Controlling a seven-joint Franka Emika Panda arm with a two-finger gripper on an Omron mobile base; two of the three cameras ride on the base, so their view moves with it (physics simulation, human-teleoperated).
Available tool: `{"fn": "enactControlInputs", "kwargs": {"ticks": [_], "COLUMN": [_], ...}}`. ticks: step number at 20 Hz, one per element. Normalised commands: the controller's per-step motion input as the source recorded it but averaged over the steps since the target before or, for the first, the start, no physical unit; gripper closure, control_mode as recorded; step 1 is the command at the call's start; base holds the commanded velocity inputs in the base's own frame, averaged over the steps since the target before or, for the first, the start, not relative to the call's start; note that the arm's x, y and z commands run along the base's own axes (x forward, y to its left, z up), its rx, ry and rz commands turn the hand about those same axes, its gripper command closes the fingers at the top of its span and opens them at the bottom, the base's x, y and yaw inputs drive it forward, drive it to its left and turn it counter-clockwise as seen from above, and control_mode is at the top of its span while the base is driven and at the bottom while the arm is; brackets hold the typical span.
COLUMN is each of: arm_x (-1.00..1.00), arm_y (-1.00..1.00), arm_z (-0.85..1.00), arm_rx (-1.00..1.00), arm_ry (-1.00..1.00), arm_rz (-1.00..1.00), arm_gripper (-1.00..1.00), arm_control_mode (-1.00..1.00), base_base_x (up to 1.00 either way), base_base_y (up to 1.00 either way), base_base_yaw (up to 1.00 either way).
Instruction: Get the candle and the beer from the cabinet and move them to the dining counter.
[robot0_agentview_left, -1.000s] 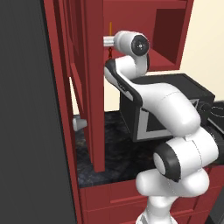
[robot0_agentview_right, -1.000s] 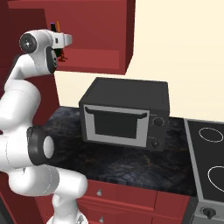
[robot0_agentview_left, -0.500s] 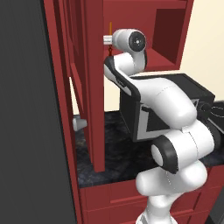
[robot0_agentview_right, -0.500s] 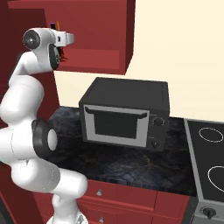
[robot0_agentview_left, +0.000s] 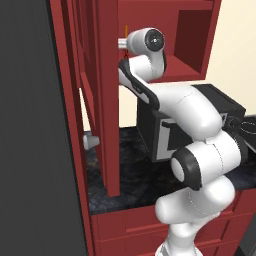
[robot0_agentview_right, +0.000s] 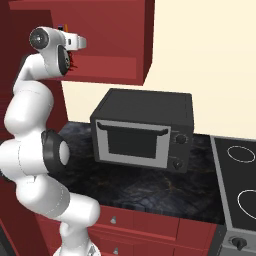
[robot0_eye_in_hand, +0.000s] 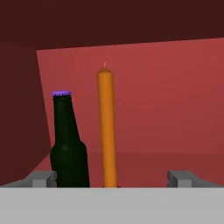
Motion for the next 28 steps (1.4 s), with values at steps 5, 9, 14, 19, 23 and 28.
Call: {"fn": "enactControlInputs", "kwargs": {"ticks": [5, 9, 14, 19, 23, 28], "arm_x": [0.18, 0.18, 0.18, 0.12, 0.00, 0.00], "arm_y": [0.04, 0.03, 0.01, 0.01, 0.00, 0.00], "arm_z": [0.00, 0.00, 0.00, 0.00, 0.00, 0.00], "arm_rx": [0.00, 0.00, 0.00, 0.00, 0.00, 0.00], "arm_ry": [0.06, 0.06, 0.05, 0.04, 0.00, 0.00], "arm_rz": [0.00, 0.00, 0.00, 0.00, 0.00, 0.00], "arm_gripper": [-1.00, -1.00, -1.00, -1.00, -1.00, -1.00], "arm_control_mode": [-1.00, -1.00, -1.00, -1.00, -1.00, -1.00], "base_base_x": [0.00, 0.00, 0.00, 0.00, 0.00, 0.00], "base_base_y": [0.00, 0.00, 0.00, 0.00, 0.00, 0.00], "base_base_yaw": [0.00, 0.00, 0.00, 0.00, 0.00, 0.00]}}
